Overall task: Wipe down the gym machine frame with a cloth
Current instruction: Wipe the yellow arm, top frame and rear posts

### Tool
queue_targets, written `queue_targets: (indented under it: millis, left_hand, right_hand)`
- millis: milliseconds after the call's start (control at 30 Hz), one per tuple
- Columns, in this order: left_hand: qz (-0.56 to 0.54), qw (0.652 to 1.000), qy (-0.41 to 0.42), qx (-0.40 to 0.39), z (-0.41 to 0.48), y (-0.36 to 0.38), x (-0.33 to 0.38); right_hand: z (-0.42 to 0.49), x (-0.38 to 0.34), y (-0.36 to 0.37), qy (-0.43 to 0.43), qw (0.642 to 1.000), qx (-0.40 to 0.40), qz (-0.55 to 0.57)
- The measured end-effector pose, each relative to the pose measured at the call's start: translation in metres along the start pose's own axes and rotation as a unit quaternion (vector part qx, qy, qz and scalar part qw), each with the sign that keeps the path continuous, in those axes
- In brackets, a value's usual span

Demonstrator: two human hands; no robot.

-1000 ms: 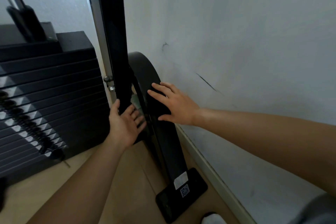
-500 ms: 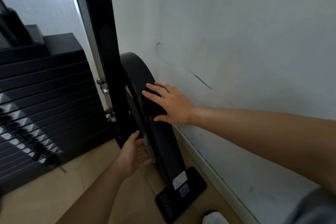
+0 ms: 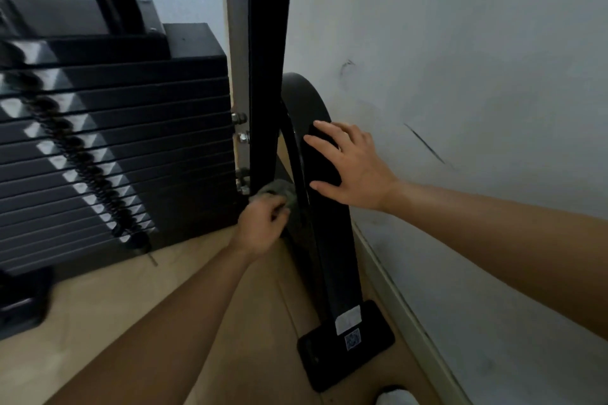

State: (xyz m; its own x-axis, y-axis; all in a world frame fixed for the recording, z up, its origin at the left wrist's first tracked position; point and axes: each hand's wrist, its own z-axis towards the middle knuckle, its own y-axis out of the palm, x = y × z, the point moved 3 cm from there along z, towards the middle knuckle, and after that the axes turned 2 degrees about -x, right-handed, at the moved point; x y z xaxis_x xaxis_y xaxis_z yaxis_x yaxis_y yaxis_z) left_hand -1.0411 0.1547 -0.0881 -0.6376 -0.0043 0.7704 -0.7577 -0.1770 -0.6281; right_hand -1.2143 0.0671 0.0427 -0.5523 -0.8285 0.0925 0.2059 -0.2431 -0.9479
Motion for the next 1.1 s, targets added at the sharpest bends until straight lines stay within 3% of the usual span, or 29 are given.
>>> queue_targets:
  millis: [133,267,467,533,800,1100]
  left_hand:
    - [0.128,0.978,0.019,-0.163,-0.009,0.028,-0.025]
    - [0.164,0.962,0.030,-0.218,-0.005,0.054,-0.030]
    - [0.191,0.958,0.062,-0.206,0.006,0.080,-0.048]
    - [0.220,0.955,0.046,-0.196,0.010,0.082,-0.058]
    - [0.170,0.969,-0.017,-0.180,0.028,0.080,-0.082]
    - [0.138,0.973,0.081,-0.168,-0.018,0.078,-0.056]
  right_hand:
    - [0.001,0.002,0.002,-0.002,0.999,-0.003,0.038]
    - [-0.001,0.004,0.008,0.005,0.998,0.014,0.062]
    - [-0.007,0.006,0.016,0.011,0.997,0.020,0.067]
    - [-0.007,0.007,0.018,0.011,0.997,0.024,0.072]
    - [-0.010,0.007,0.022,0.013,0.995,0.008,0.103]
    - [-0.009,0.001,0.023,0.029,0.994,0.007,0.100]
